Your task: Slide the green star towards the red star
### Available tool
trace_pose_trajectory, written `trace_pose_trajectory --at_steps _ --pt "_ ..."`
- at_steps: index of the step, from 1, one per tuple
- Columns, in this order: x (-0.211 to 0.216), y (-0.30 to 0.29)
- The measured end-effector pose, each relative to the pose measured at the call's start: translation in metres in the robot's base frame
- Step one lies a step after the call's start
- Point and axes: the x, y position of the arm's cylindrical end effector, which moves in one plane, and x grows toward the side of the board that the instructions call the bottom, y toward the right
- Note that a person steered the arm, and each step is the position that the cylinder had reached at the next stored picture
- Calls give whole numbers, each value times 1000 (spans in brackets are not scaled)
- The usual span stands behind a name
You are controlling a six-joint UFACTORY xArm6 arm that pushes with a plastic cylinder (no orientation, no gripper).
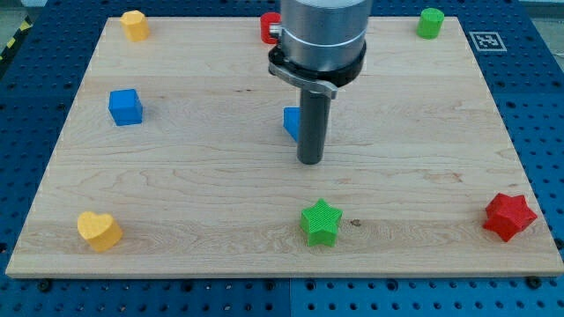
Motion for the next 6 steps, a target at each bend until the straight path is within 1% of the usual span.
trace_pose_trajectory --at_steps 1,2,3,4,6 --pt "26 -40" --pt "62 -78" --pt "66 -79" --pt "98 -48" --pt "104 -24"
